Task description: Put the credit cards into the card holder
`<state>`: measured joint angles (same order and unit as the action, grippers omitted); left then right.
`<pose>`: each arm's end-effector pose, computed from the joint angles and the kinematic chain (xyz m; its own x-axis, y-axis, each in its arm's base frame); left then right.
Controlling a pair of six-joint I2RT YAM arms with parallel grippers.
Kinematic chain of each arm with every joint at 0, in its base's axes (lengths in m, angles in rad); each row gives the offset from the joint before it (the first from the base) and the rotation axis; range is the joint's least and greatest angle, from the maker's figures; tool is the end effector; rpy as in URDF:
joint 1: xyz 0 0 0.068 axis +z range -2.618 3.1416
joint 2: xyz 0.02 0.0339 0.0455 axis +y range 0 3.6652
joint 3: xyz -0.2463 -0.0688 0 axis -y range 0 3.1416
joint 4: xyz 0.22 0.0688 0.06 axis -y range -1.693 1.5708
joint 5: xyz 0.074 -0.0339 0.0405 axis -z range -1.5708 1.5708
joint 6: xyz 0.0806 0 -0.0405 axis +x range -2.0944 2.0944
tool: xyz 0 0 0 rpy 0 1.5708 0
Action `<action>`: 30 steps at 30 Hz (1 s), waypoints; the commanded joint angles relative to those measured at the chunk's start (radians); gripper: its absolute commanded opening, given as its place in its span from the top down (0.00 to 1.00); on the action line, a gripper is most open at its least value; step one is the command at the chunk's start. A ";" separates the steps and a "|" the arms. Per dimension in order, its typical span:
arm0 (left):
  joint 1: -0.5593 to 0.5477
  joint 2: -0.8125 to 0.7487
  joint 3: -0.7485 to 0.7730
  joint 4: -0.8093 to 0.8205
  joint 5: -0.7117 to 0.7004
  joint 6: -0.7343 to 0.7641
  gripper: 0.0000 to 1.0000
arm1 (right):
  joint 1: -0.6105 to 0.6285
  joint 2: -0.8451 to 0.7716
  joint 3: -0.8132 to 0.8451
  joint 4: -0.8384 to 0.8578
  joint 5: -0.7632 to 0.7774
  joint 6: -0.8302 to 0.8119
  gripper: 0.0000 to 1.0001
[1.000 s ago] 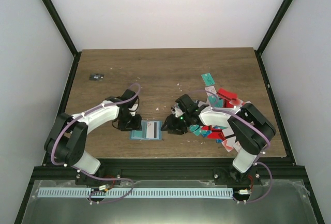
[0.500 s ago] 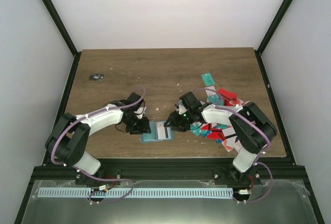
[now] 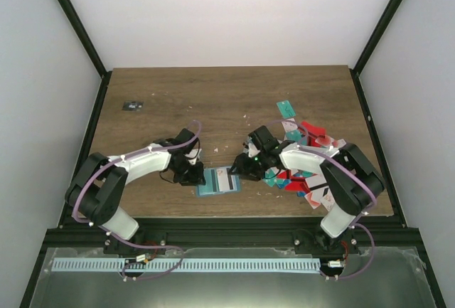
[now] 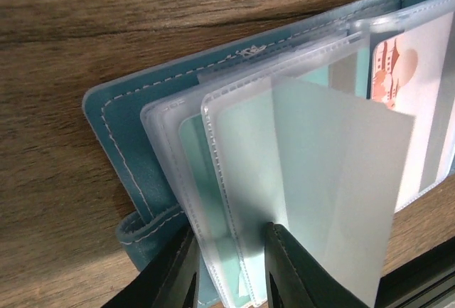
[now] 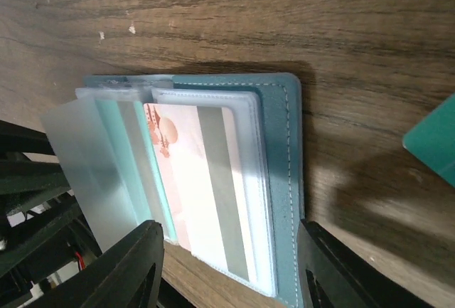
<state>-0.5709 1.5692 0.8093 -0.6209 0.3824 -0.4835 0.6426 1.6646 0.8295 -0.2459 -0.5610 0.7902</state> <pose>0.1929 -0.1596 0.1056 -0.9922 0.1246 0.0031 0.1123 0.9041 -0.4122 0.2162 0.2154 0.1104 -1.0000 0.0029 0.0025 0.0038 0.7472 0.6646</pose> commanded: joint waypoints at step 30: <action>-0.056 0.098 0.023 -0.016 -0.041 -0.005 0.78 | 0.025 -0.052 0.017 0.134 -0.191 -0.066 0.48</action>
<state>-0.5991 1.6112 0.8478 -0.6308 0.3794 -0.4728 0.6434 1.6382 0.8009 -0.1329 -0.7044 0.7494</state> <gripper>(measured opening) 0.216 0.519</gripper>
